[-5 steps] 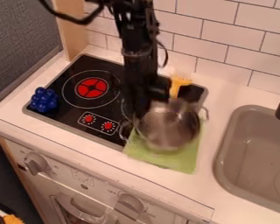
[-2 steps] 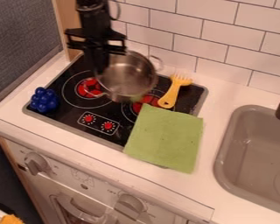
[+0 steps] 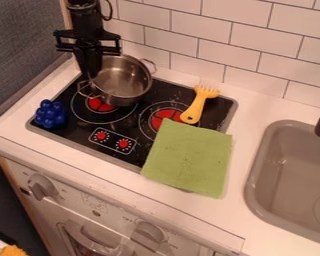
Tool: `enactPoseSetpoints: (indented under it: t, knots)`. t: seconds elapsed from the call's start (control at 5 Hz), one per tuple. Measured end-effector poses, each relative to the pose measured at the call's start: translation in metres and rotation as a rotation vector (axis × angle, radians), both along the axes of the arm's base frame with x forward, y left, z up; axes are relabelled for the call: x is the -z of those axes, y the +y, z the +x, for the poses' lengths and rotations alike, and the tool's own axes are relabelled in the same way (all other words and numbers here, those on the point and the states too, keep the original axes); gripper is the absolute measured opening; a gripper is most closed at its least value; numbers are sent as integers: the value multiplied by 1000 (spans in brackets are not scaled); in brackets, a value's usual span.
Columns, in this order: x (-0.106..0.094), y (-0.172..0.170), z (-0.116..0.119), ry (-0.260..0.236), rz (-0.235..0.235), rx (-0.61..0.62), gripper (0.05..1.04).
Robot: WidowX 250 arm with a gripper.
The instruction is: Put the steel pot on the left burner
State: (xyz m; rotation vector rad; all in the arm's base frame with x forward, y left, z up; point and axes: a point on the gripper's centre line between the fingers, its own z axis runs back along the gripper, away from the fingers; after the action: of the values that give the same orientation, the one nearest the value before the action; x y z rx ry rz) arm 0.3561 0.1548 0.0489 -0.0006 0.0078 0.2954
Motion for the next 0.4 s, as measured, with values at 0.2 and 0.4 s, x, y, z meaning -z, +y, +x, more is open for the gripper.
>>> enactPoseSetpoints:
  t: [0.2, 0.4]
  knots:
    - [9, 16, -1, 28, 2, -38, 64]
    - [9, 19, 1, 27, 8, -38, 96]
